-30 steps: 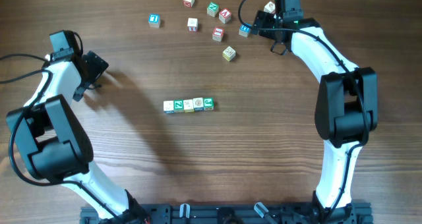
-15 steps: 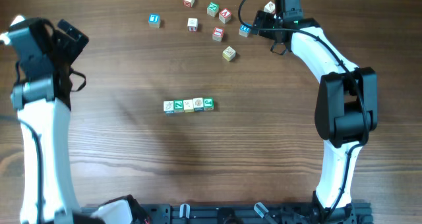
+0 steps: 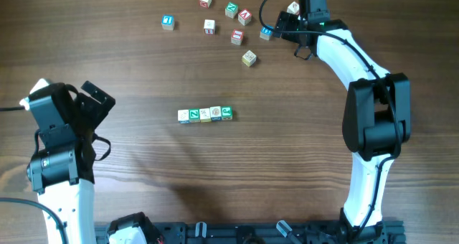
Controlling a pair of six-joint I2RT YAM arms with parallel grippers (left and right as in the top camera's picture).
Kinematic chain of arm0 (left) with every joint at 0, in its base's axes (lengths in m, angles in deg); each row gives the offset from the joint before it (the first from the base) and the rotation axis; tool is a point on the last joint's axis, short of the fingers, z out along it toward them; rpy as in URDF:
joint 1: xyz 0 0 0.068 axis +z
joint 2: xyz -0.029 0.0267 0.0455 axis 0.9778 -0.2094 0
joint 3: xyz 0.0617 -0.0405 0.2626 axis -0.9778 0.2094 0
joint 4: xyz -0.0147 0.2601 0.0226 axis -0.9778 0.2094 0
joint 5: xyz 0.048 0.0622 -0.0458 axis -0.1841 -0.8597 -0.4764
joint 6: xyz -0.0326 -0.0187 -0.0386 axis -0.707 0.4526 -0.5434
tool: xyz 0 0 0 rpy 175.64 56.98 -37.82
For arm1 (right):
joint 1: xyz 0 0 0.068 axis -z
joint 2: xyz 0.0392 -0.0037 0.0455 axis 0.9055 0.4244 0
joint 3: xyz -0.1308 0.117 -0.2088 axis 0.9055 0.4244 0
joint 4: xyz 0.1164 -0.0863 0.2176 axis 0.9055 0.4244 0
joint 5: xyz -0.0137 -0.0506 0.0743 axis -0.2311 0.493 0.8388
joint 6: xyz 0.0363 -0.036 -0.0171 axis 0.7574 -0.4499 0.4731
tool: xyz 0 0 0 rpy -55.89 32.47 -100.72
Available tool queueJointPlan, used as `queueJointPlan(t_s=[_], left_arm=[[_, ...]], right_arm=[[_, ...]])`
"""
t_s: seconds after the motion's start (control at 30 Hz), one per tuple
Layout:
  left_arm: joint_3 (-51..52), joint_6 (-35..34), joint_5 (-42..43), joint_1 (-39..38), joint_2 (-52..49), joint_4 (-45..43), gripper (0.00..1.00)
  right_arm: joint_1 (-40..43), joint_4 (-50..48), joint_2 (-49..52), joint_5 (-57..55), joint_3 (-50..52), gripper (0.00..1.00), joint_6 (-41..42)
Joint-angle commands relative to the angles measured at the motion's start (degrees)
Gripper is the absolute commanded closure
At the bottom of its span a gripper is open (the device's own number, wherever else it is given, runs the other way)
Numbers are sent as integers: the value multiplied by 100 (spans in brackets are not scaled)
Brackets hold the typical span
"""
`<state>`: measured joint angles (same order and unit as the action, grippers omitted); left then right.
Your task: Form a horizontal line
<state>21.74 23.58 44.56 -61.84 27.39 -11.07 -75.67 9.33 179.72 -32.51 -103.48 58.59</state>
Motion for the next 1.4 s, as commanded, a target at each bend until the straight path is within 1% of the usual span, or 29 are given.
queueJointPlan(t_s=[0.0, 0.43, 0.5, 0.57, 0.73, 0.83, 0.9, 0.97, 1.0, 1.03, 1.1, 1.13, 1.2, 1.3, 1.37], left_arm=[[52, 26, -31, -20, -127, 4, 0], [52, 26, -31, -20, -210, 4, 0], [52, 26, -31, -20, -210, 4, 0], [52, 26, -31, -22, -210, 4, 0], [52, 26, -31, -22, -210, 4, 0], [52, 26, -31, -22, -210, 4, 0], [52, 26, -31, -20, -210, 4, 0], [52, 26, -31, -22, -210, 4, 0], [52, 26, -31, -22, -210, 4, 0], [52, 26, -31, -20, -210, 4, 0], [52, 26, -31, -20, -210, 4, 0], [52, 26, -31, -20, -210, 4, 0], [52, 26, -31, -22, -210, 4, 0], [52, 26, -31, -22, -210, 4, 0], [52, 26, -31, -20, -210, 4, 0]], right_arm=[[-17, -11, 70, -74, -37, 0, 7], [-17, -9, 70, -74, -37, 0, 9], [-15, 0, -52, -76, -37, 0, 9], [-46, 144, -439, -74, -37, 1, 7], [-55, 164, -2017, -74, -35, 0, 9], [-55, 140, -2715, -74, 55, 0, 11], [-55, 133, -3139, -76, 391, 0, 15], [-55, 52, -3637, -76, 1119, 0, 20], [-55, 39, -3917, -74, 1637, 0, 22], [-55, 184, -4190, -74, 2135, 0, 20], [-55, 739, -4616, -76, 2702, 0, 20], [-55, 1067, -4868, -74, 2933, 0, 20], [-55, 1388, -5237, -76, 3274, 0, 20], [-55, 1471, -5912, -74, 4039, 0, 20], [-55, 1517, -5855, -74, 4105, 1, 20]])
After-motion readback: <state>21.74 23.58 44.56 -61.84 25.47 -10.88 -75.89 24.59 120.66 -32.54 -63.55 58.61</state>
